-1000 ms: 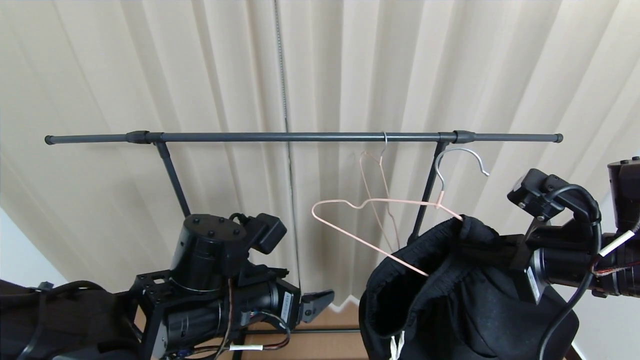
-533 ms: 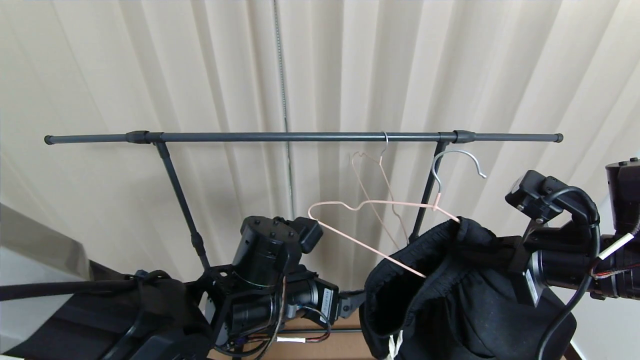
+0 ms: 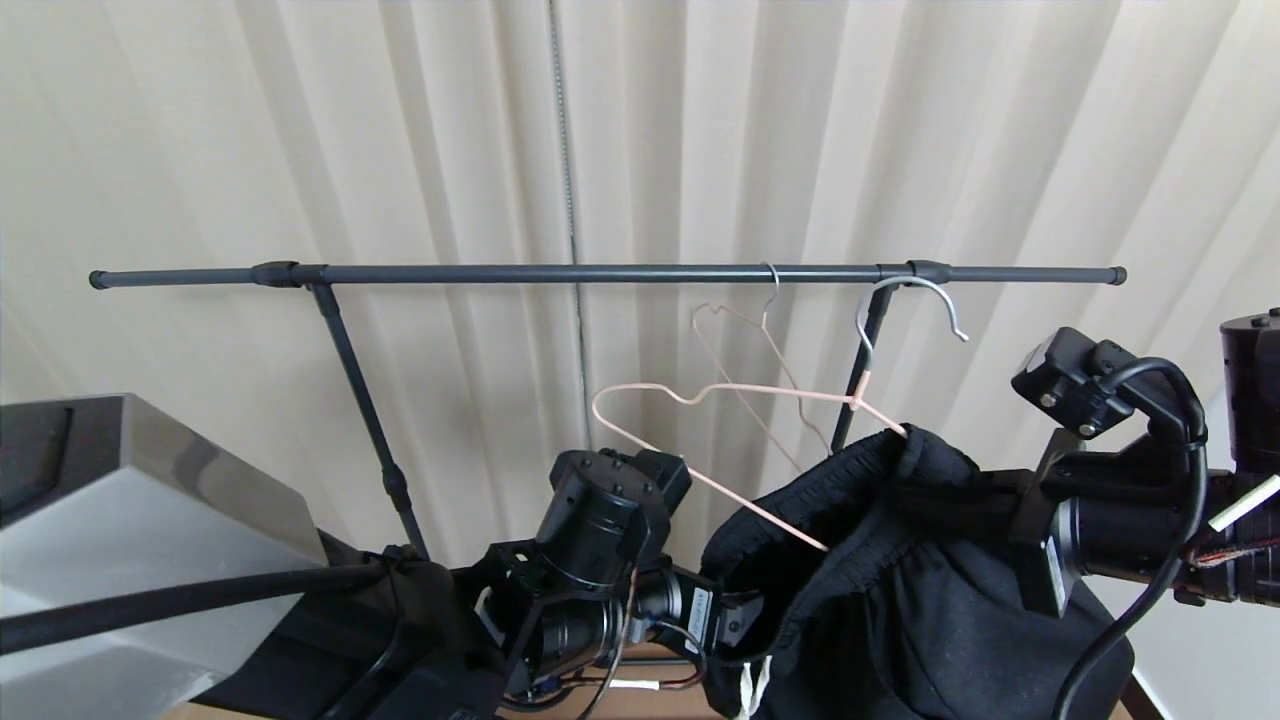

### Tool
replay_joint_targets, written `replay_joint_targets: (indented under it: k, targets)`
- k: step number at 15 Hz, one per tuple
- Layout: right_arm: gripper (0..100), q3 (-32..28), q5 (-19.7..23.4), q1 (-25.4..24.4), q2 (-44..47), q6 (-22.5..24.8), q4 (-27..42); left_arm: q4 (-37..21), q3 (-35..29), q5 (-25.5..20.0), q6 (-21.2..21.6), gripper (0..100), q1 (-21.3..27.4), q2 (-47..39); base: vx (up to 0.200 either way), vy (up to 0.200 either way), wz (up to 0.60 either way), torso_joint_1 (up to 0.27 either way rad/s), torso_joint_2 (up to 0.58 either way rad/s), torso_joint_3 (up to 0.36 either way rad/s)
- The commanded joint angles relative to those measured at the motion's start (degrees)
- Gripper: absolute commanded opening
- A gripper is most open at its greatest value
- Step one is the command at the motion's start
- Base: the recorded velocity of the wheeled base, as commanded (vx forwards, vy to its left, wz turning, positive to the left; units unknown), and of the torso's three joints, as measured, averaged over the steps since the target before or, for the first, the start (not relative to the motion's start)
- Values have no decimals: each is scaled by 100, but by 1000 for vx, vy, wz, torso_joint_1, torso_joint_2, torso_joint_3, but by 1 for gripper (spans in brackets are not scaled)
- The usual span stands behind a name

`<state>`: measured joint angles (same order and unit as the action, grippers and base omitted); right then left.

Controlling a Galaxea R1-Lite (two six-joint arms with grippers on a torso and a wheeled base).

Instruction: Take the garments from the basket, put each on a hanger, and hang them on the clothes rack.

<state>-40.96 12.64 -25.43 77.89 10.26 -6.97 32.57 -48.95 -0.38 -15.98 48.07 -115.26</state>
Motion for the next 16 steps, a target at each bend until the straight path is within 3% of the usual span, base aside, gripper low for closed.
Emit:
replay_joint_targets:
  k: [1,2,3,16]
  targets:
    - [0,35,19,-67,-230,2,3,3,-27,38,-1,100,1,-128,0,0,0,0,0,0]
    - [0,44,10,-67,-300,11,3,3,-19,117,-1,100,1,-137,0,0,0,0,0,0]
    - [0,44,10,-67,-300,11,3,3,-19,117,-1,0,1,-137,0,0,0,0,0,0]
    - [0,229,-7,-59,-327,46,3,3,52,627,16,0,-456,505,0,0,0,0,0,0]
